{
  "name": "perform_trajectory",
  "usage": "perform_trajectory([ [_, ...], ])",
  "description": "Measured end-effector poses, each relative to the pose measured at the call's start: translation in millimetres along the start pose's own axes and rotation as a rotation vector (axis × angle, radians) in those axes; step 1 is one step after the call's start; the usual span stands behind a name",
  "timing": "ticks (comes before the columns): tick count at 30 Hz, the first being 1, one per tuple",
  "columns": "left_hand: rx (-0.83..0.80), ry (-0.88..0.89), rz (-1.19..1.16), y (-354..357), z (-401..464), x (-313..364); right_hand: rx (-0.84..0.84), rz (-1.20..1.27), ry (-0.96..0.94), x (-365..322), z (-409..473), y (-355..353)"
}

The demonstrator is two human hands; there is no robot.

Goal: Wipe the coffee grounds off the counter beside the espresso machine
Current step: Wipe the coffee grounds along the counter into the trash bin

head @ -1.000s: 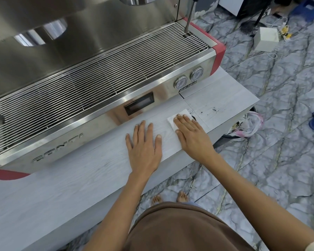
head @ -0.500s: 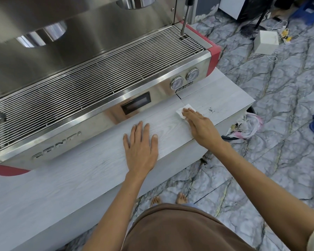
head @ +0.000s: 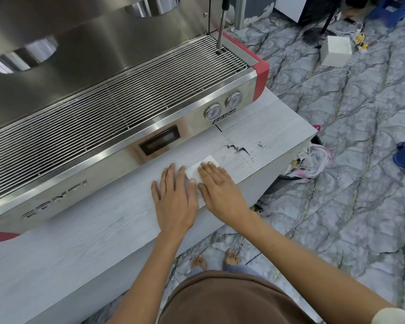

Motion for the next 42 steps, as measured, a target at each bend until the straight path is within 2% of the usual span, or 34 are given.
perform_trajectory([
  [7,0.013,-0.028,-0.008,0,1,4,-0.038,-0.047,0.056,8,26,4],
  [19,0.025,-0.048,-0.012,1,2,4,-0.005,-0.104,0.133,56,37,-14],
  [30,0.009,-0.017,-0.010,0,2,3,0.057,-0.039,0.181,69,35,-33],
  [33,0.011,-0.018,-0.035,0,3,3,0.095,-0.024,0.117,57,20,-33],
  [37,-0.019,-0.003,-0.101,1,12,9,0.055,-0.016,0.022,36,-2,-21],
  [42,-0.027,0.018,-0.128,4,27,12,0.018,-0.022,-0.004,30,-10,-17],
])
Point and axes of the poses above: each hand's wrist, its own z-axis towards the middle knuckle, its own y-axis out of the palm, x = y × z, the point moved 1 cm from there along z, towards the middle knuckle, and after that the axes turned 2 degrees about y, right-handed, at the moved point
